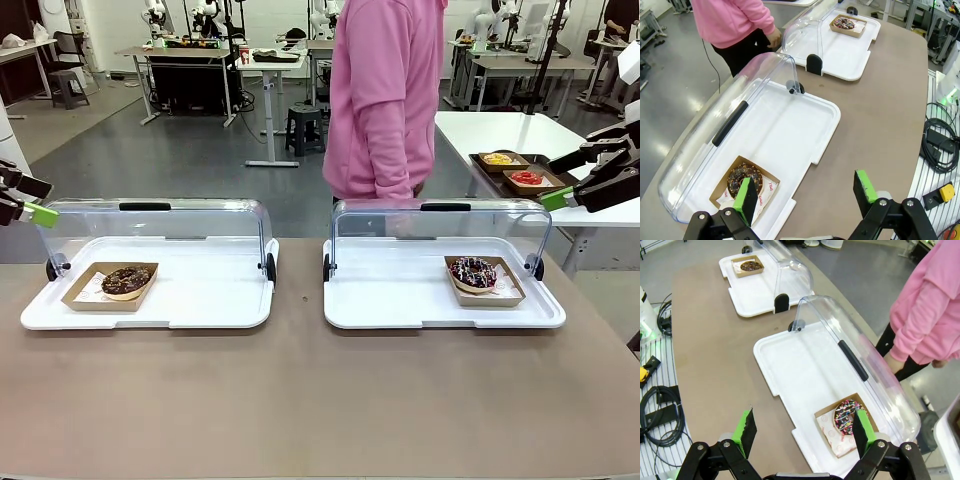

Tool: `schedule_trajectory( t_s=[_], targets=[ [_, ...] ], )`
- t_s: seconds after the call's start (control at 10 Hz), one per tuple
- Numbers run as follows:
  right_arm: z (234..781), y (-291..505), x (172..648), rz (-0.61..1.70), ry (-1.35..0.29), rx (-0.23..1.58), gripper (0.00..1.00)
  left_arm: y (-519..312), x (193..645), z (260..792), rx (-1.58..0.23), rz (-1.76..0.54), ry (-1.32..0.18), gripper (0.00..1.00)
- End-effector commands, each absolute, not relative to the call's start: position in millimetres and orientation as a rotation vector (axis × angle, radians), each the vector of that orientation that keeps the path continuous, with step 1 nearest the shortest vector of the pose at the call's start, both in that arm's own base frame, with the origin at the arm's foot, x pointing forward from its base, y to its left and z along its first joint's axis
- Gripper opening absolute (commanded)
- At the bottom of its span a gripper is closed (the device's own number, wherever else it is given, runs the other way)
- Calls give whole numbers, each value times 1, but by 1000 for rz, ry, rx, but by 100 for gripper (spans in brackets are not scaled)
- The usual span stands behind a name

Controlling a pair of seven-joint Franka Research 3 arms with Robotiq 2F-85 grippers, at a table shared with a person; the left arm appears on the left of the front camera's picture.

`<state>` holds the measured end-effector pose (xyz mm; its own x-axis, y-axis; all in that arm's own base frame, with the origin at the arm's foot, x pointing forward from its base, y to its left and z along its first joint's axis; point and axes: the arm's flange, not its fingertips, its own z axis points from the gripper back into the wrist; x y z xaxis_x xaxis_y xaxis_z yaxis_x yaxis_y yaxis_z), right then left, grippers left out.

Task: Provide the desired donut to the person.
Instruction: Place the picked Paper togo box onto the Handle tray extended by the person.

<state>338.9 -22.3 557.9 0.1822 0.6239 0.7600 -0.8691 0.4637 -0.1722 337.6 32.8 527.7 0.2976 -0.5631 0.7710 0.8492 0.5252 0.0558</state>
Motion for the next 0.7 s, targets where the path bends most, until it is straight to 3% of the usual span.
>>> schedule_trajectory(
  t_s=[0.0,0.6],
  targets=[
    [556,-22,338,1082,-878,329,100,35,337,528,-397,-966,-831,100],
    [556,-22,338,1082,-878,329,100,35,337,528,-397,-966,-831,100]
  ],
)
